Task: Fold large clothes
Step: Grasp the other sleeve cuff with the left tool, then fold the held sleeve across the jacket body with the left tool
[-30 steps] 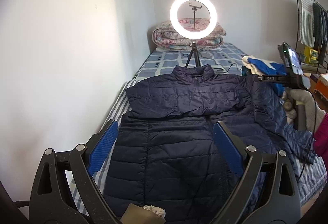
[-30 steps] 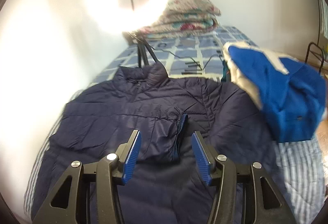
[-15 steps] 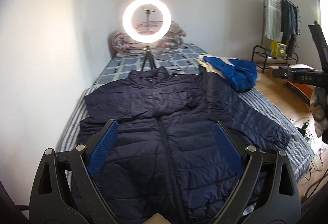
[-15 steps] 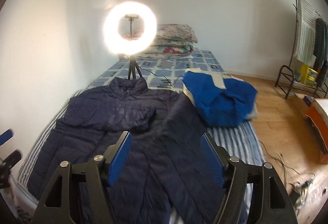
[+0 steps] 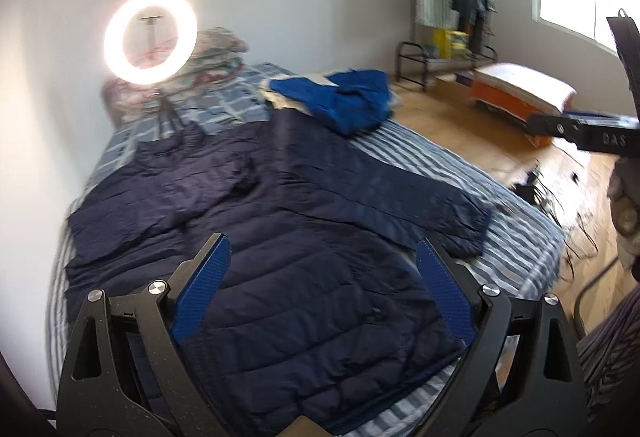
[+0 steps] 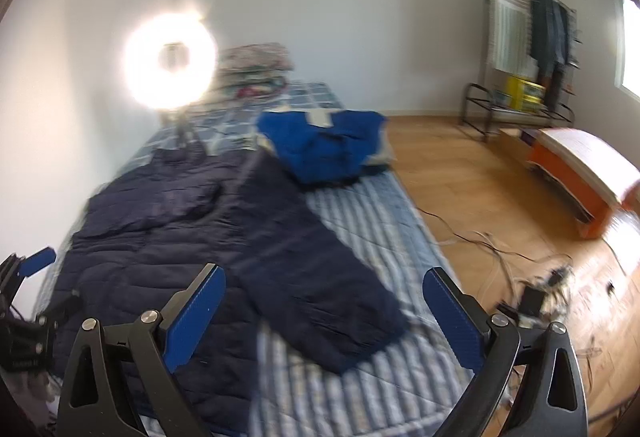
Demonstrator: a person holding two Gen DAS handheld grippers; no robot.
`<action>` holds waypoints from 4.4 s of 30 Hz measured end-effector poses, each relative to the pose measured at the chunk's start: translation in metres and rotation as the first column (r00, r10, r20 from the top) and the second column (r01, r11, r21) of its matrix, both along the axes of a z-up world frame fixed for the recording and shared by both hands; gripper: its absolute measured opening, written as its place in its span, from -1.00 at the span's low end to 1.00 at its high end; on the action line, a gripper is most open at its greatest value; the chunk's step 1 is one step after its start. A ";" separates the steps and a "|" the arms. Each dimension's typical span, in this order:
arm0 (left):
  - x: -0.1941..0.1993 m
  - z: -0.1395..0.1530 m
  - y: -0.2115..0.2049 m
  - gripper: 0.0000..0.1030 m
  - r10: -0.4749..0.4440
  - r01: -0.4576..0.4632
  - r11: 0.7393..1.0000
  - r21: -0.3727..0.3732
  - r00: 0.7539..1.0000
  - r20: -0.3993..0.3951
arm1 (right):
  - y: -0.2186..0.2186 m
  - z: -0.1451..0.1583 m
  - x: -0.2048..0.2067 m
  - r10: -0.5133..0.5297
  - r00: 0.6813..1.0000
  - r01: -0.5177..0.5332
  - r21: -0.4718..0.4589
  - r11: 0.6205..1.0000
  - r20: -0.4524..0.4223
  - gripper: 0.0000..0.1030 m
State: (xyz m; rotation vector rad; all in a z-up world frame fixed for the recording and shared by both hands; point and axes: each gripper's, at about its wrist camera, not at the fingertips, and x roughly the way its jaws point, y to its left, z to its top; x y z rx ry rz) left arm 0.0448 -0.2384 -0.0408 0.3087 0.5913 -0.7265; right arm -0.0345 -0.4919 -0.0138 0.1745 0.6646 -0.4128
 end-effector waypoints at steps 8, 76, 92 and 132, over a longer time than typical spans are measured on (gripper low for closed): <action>-0.023 -0.036 -0.089 0.86 -0.265 0.270 0.963 0.024 0.956 -0.128 | -0.053 -0.017 -0.040 -0.190 0.981 0.189 -0.008 0.982 -0.029 0.99; 0.206 -0.018 -0.025 -0.87 0.048 -0.107 0.986 -0.128 0.918 -0.393 | 0.004 0.011 0.031 -0.070 0.995 0.062 0.104 0.993 0.071 0.99; 0.340 -0.057 0.157 -0.87 0.388 -0.466 0.872 -0.147 0.843 -0.372 | 0.071 -0.017 0.085 0.070 0.997 -0.070 0.005 0.998 -0.042 0.97; 0.472 -0.161 0.245 -0.23 0.619 -0.686 0.727 -0.033 0.676 -0.400 | 0.099 -0.043 0.130 0.160 0.977 -0.147 0.100 0.984 -0.143 0.96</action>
